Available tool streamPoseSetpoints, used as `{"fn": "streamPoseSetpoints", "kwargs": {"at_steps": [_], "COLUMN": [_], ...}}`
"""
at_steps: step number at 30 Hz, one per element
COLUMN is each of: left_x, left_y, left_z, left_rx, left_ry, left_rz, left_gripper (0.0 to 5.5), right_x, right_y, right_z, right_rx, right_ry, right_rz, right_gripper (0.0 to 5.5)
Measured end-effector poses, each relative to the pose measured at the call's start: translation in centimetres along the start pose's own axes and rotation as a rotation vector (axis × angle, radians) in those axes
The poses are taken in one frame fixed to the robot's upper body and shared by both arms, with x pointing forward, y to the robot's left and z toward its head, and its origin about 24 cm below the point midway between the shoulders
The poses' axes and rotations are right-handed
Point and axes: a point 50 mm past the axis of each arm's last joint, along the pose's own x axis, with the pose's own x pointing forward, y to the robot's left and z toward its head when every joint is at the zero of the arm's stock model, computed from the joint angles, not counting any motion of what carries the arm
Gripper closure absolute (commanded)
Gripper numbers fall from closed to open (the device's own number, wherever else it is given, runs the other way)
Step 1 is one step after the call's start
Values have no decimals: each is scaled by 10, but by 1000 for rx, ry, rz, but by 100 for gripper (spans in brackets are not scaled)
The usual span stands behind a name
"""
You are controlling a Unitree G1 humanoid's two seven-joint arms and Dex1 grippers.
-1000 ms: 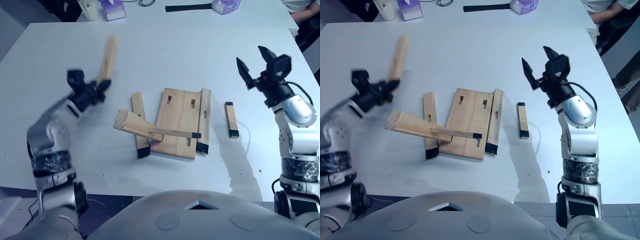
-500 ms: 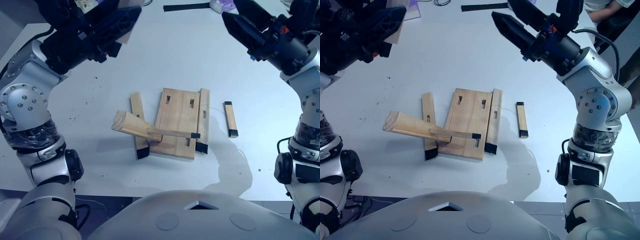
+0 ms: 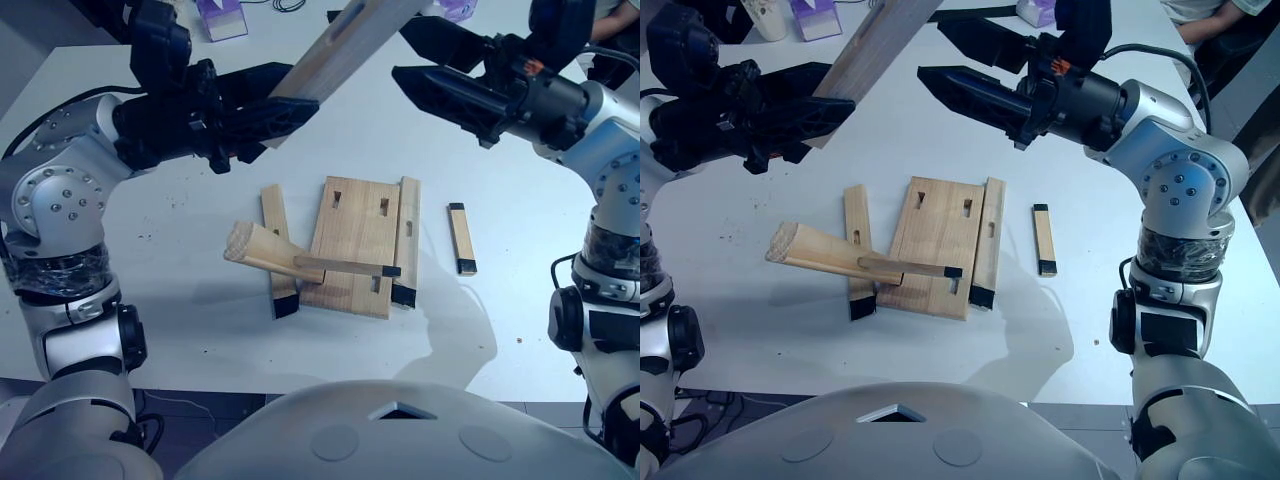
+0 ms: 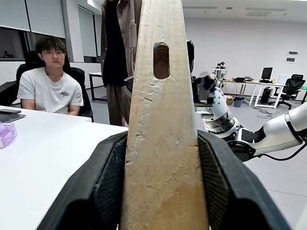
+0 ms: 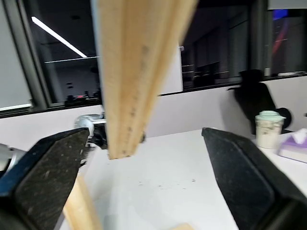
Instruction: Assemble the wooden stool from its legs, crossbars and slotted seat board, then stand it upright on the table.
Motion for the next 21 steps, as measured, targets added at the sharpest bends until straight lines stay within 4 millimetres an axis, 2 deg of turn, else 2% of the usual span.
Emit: {"fn": "streamPoseSetpoints", "kwargs": {"at_steps": [6, 12, 21], "left_x": [-2, -2, 1], "left_y": [-3, -6, -8], "left_z": [-7, -10, -12], "left_rx": [-33, -42, -78], "left_ry": [26, 45, 47], "left_rz": [-20, -32, -51], "left_gripper": [348, 348, 348], "right_x": [11, 16, 22], "right_y": [2, 4, 7], "right_z": [6, 2, -5], "right_rx": [-20, -3, 22], "right_ry": [-5, 9, 46], "right_rz": [44, 80, 135], "right_gripper": [117, 117, 246]}}
